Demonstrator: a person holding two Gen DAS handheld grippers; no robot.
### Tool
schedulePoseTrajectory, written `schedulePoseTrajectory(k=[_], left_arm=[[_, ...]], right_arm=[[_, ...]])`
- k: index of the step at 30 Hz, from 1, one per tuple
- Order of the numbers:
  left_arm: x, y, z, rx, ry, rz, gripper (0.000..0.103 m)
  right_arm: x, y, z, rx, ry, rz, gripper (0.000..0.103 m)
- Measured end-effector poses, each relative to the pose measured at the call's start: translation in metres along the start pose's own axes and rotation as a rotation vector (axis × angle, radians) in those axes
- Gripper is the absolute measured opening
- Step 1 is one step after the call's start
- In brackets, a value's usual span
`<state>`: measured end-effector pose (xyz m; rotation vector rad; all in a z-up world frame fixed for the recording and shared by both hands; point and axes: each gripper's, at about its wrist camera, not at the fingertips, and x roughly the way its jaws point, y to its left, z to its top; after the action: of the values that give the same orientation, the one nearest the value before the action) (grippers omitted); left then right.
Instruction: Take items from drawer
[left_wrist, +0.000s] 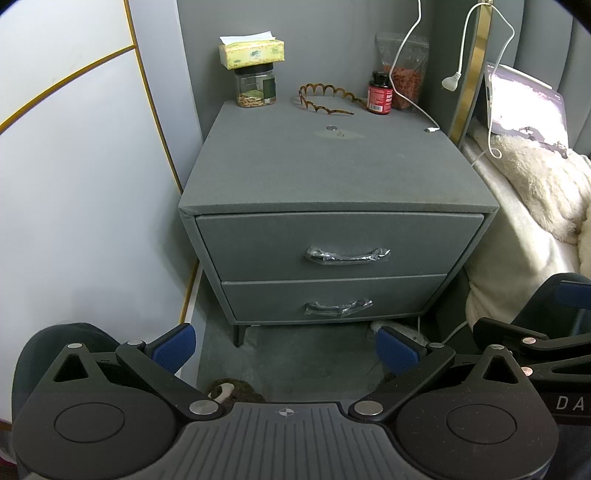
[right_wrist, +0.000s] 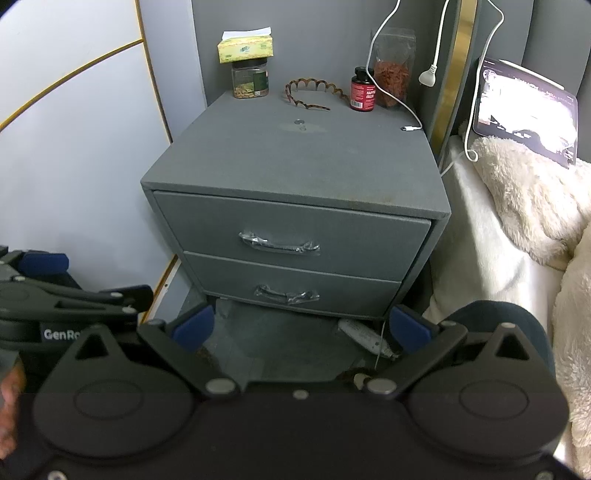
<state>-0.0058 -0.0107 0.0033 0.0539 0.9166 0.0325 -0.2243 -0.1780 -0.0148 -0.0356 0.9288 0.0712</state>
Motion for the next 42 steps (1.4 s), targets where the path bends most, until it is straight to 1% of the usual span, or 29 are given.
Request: schedulePoseTrajectory(k=[42], left_arm=[[0.0046, 0.0016, 0.0008, 0.001, 0.008, -0.003, 0.103]], right_arm=[[0.0002, 0.0004, -0.0019, 0.002, -0.001, 0.011, 0.103]])
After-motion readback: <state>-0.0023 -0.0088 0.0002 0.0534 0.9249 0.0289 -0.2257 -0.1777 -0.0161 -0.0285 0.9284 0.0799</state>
